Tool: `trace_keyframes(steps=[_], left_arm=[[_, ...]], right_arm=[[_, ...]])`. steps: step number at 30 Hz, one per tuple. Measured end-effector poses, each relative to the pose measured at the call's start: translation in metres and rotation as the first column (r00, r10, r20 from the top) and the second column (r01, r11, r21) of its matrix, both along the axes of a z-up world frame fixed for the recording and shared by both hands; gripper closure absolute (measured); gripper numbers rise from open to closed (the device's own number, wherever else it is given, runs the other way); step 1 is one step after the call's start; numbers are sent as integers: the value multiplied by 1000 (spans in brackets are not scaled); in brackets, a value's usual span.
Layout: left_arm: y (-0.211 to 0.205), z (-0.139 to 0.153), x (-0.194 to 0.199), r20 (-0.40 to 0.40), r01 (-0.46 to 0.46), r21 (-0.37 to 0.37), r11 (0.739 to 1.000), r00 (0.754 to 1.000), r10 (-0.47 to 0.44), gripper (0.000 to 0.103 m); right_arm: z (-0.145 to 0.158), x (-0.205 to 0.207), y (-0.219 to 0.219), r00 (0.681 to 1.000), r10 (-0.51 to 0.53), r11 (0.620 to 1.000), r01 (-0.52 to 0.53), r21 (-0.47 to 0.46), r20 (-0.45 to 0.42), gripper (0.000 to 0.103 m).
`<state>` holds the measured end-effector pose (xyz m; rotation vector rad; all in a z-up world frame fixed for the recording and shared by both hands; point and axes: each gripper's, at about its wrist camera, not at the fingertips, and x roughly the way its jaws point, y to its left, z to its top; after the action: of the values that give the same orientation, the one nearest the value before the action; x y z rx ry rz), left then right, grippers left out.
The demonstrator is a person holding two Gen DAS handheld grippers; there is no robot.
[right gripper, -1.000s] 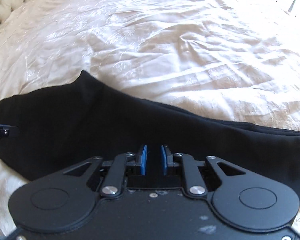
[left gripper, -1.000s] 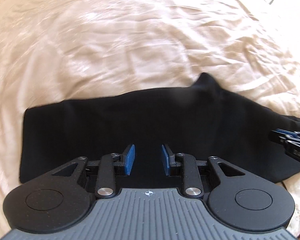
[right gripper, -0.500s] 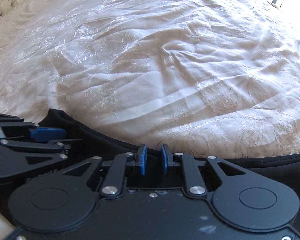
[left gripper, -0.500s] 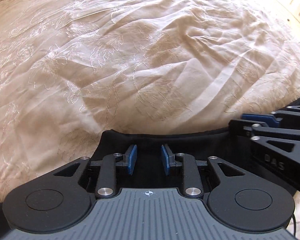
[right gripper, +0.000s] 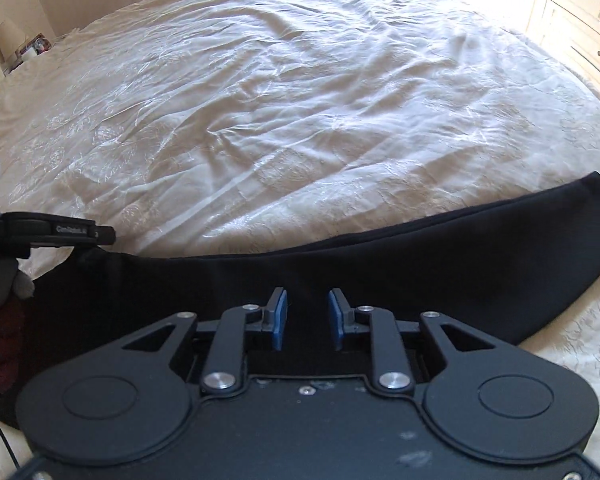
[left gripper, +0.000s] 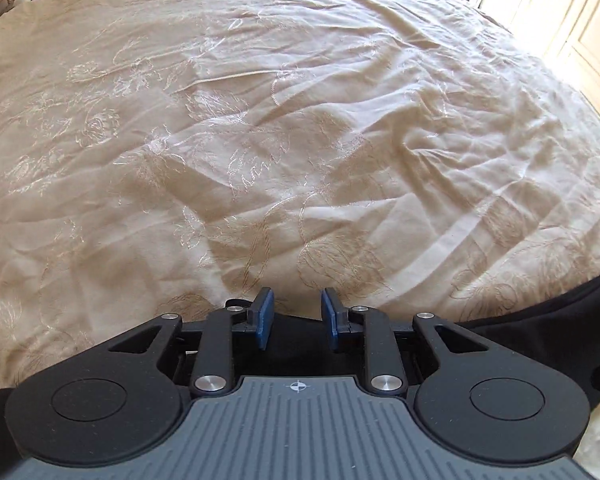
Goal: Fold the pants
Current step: 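Press the folded pants flat with both grippers open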
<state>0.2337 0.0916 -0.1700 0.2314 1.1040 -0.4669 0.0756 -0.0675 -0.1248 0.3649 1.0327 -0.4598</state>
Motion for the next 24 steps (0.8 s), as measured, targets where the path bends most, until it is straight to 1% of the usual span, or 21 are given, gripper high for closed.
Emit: trace_keyframes(steps=[2, 4, 6, 7, 9, 11, 13, 14, 15, 16, 17, 19, 20, 21, 22, 24], left_arm=[[-3, 8, -15, 2, -2, -17, 1000, 1000, 3, 77], [-10, 12, -33, -7, 1, -26, 1000, 1000, -1, 77], [-21, 10, -51, -22, 5, -27, 1000, 1000, -6, 77], [-27, 9, -59, -32, 7, -32, 999, 999, -8, 77], [-45, 3, -76, -57, 14, -38, 999, 998, -16, 77], [-65, -3, -90, -72, 21, -24, 999, 997, -23, 77], [-89, -14, -98, -105, 31, -36, 999, 994, -35, 76], [-100, -21, -99, -109, 25, -28, 999, 994, -28, 76], [-110, -28, -98, -96, 7, 2, 1000, 995, -7, 76], [-120, -34, -94, -77, -21, 48, 999, 997, 24, 76], [-128, -41, -88, -63, -55, 91, 994, 996, 60, 76], [-140, -49, -75, -48, -138, 140, 981, 988, 146, 76], [-144, -49, -72, -32, -170, 151, 974, 984, 177, 76], [-150, -48, -67, -22, -201, 171, 965, 978, 208, 76], [-155, -47, -65, -17, -225, 191, 955, 973, 232, 76], [-162, -41, -68, 8, -265, 213, 940, 963, 269, 76]], right_arm=[[1, -21, -11, 1000, -31, 1000, 31, -4, 0, 77], [2, -34, -21, 1000, -22, 1000, 22, -7, 2, 77], [0, -38, -29, 1000, 29, 999, -29, -13, 5, 77], [-4, -36, -37, 997, 72, 997, -72, -9, 9, 77], [-9, -32, -47, 991, 133, 991, -134, 23, 20, 77], [-20, -26, -59, 975, 220, 974, -221, 58, 15, 77], [-32, -15, -69, 956, 293, 954, -291, 67, -11, 77], [-38, -10, -76, 949, 314, 947, -312, 70, -20, 77], [-43, -4, -84, 945, 326, 944, -323, 66, -27, 77], [-49, 3, -95, 942, 334, 942, -332, 57, -32, 80], [-55, 11, -107, 940, 339, 940, -337, 54, -32, 83], [-58, 21, -125, 935, 355, 933, -353, 69, -13, 85], [-55, 23, -134, 931, 364, 928, -364, 81, 6, 84], [-50, 23, -139, 930, 368, 926, -369, 80, 24, 77], [-39, 18, -148, 927, 371, 925, -374, 66, 55, 75], [-25, 4, -168, 928, 359, 927, -367, 72, 99, 75]])
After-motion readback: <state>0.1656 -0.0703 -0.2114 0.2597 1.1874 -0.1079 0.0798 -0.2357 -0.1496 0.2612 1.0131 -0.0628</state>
